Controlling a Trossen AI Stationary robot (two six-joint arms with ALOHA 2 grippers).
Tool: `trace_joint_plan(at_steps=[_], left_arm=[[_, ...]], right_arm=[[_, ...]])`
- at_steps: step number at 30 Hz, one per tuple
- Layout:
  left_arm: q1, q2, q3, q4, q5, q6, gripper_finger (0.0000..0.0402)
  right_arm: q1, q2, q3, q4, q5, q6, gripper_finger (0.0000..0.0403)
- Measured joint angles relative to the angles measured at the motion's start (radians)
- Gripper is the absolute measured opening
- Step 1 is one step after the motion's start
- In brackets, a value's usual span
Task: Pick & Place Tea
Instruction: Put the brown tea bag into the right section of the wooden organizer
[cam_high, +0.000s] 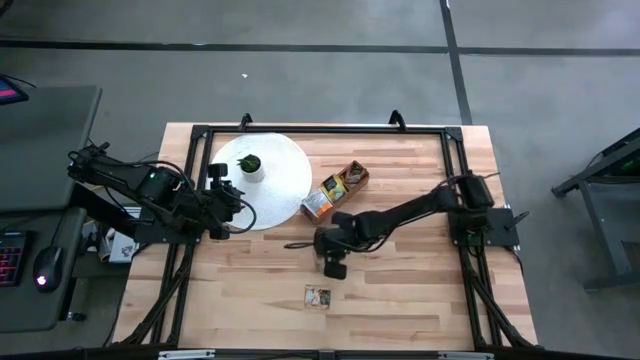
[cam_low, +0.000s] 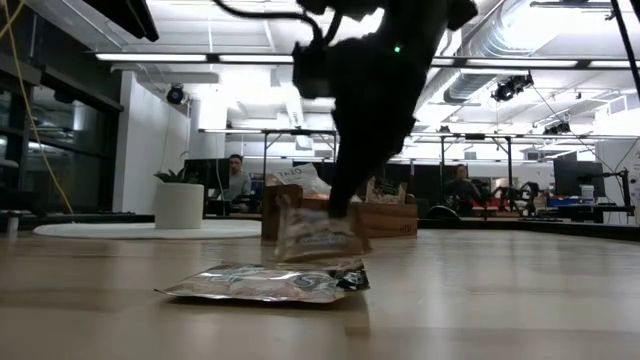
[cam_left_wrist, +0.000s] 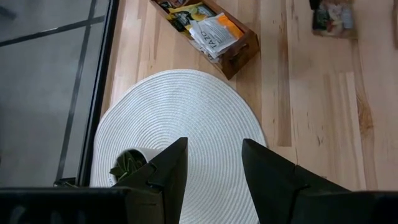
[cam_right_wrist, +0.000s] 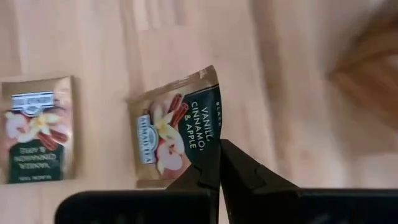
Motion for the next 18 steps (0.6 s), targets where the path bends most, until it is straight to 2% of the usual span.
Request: trace_joint_plan(at_steps=[7,18], left_arm=[[0.000,0.000,0.000,0.000,0.003,-0.004,0.0149],[0.000,0.000,0.000,0.001,0.003,-0.022,0.0149]], right_arm=[[0.019,-0.111,0.002,-0.066,0.114,-0.024,0.0000],[0.000,-0.289,0.002,-0.271,0.253,-0.095,0.0000]])
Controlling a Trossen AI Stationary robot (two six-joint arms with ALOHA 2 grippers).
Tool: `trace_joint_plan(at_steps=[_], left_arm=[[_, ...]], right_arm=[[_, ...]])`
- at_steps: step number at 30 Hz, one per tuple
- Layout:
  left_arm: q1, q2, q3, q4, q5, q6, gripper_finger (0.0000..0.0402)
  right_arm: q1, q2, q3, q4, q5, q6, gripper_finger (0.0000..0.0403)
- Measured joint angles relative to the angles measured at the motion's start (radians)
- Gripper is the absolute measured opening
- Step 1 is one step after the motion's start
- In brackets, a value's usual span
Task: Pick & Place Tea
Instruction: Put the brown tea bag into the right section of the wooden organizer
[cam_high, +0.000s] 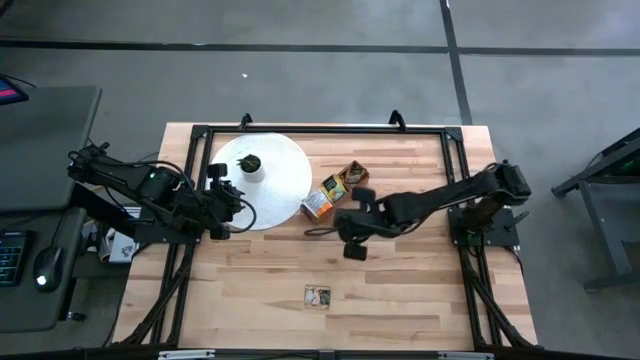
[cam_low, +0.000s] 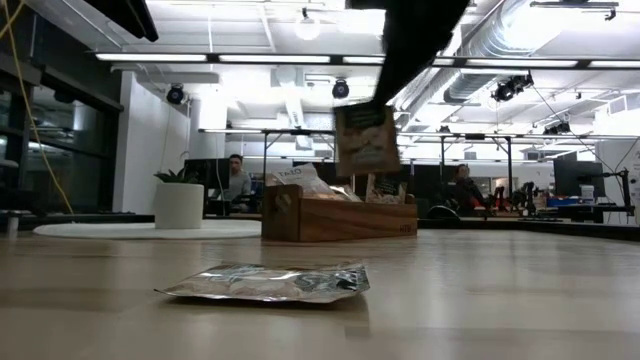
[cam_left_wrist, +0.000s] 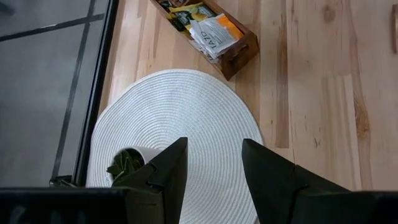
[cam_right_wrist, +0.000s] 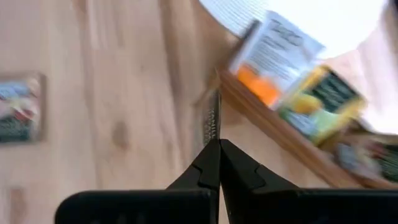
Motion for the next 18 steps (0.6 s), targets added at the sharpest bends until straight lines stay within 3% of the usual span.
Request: trace_joint_plan(at_steps=[10,18], left_arm=[[0.000,0.000,0.000,0.001,0.000,-0.005,0.0149],[0.000,0.000,0.000,0.002,0.004,-0.005,0.0149]], right_arm=[[-0.137,-0.101,0.001,-0.225,0.016,-0.313,0.0000],[-0.312,-0.104,0.001,-0.178,0.000,-0.608,0.0000]])
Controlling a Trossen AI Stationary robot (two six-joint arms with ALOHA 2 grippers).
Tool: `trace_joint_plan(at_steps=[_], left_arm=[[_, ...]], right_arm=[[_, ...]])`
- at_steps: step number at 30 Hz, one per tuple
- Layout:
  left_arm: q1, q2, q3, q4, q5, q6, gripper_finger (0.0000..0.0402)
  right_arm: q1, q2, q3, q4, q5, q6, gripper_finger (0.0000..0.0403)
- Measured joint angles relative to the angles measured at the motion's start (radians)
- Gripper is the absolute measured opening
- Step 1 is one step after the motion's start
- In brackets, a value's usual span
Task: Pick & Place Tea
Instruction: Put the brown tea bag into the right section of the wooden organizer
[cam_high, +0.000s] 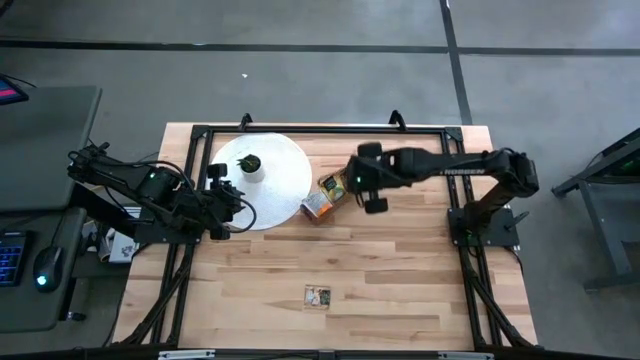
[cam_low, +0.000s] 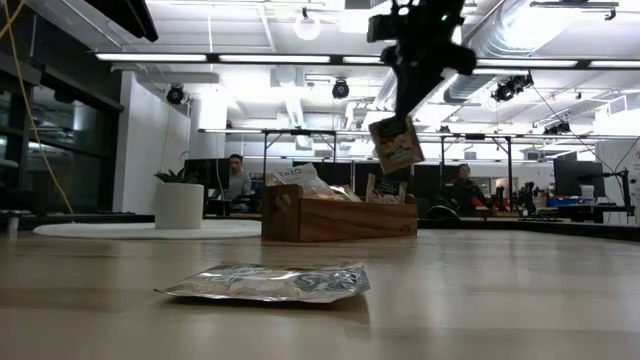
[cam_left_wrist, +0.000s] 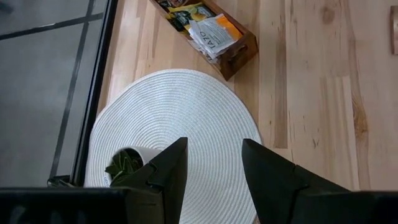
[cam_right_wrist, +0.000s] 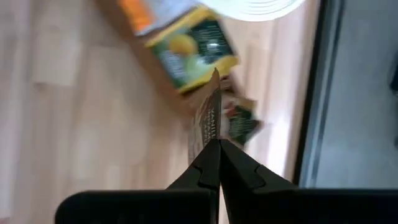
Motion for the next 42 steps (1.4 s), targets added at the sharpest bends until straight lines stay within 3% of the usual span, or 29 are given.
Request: trace_joint_plan(at_steps=[11,23,42], left_arm=[[0.000,0.000,0.000,0.009,0.001,-0.008,0.0149],[0.000,0.000,0.000,0.008,0.000,-0.030,0.0149],[0.000,0.000,0.000,0.007,0.001,-0.048,0.0149]], right_arm=[[-0.142,0.006,0.001,0.092,-0.126,-0.173,0.0000],[-0.211,0.027,-0.005,0.151,-0.228,-0.225,0.0000],[-0.238,0.029,-0.261,0.370,-0.237,-0.214,0.0000]])
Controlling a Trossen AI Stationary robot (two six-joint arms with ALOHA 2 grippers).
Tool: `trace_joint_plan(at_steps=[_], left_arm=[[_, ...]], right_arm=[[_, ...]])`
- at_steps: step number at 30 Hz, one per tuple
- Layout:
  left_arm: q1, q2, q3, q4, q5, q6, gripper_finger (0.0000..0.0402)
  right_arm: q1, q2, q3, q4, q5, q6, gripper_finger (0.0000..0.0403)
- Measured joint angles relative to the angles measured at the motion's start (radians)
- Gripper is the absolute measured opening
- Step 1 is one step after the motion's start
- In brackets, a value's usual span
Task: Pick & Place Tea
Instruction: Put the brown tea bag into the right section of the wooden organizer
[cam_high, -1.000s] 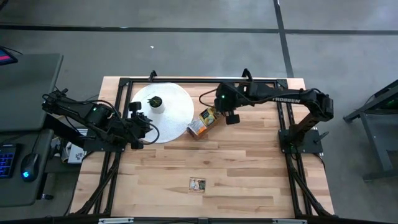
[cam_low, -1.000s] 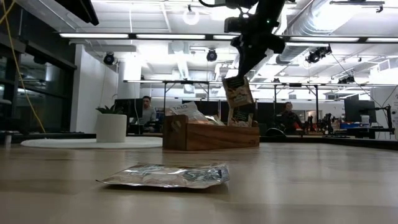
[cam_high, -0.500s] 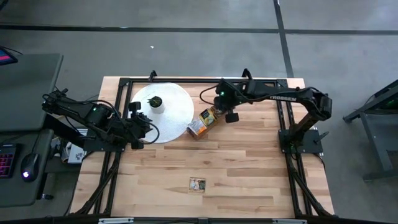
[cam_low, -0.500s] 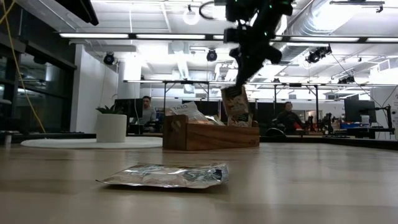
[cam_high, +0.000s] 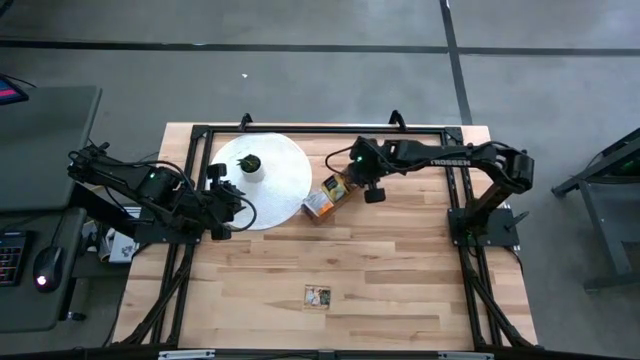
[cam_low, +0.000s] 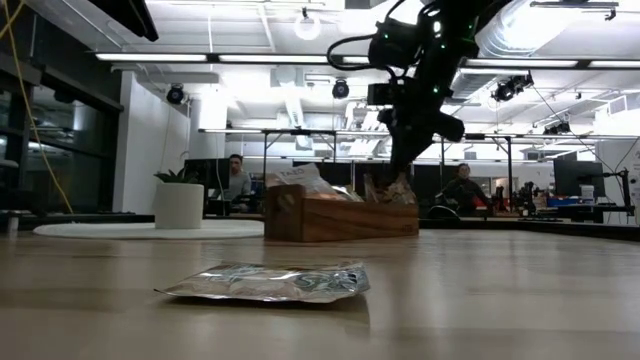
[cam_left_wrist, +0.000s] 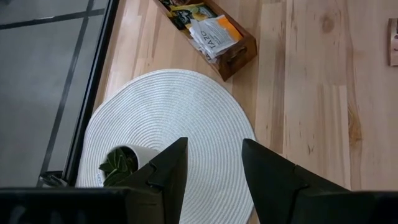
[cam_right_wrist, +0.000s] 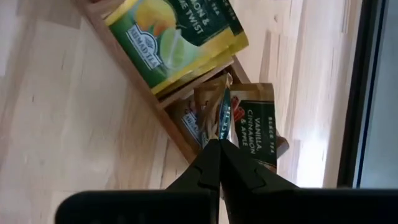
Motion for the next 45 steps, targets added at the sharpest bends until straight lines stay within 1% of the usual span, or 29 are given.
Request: trace_joint_plan(at_steps=[11,23,29,35,37,40,45], left_arm=[[0.000,0.000,0.000,0.000,0.001,-0.010,0.0149],[0.000,0.000,0.000,0.000,0.003,-0.026,0.0149],[0.000,0.000,0.000,0.000,0.003,-0.027,0.0149],[0.000,0.000,0.000,0.000,0.002,-0.027,0.0149],[0.000,0.000,0.000,0.000,0.002,-0.027,0.0149],[0.000,0.000,0.000,0.000,0.002,-0.027,0.0149],[0.000,0.000,0.000,0.000,0.002,-0.027,0.0149]], right_arm=[[-0.001,0.004,-0.002,0.058,-0.052,-0.005,0.0000],[-0.048,0.009,-0.034,0.081,-0.045,0.034,0.0000],[-0.053,0.009,-0.034,0.089,-0.043,0.034,0.0002],[-0.053,0.009,-0.034,0.089,-0.013,0.033,0.0011],[-0.053,0.009,-0.034,0.090,-0.001,0.033,0.0017],[-0.053,0.009,-0.034,0.089,-0.009,0.033,0.0035],[-0.053,0.009,-0.034,0.087,-0.055,0.033,0.0091]])
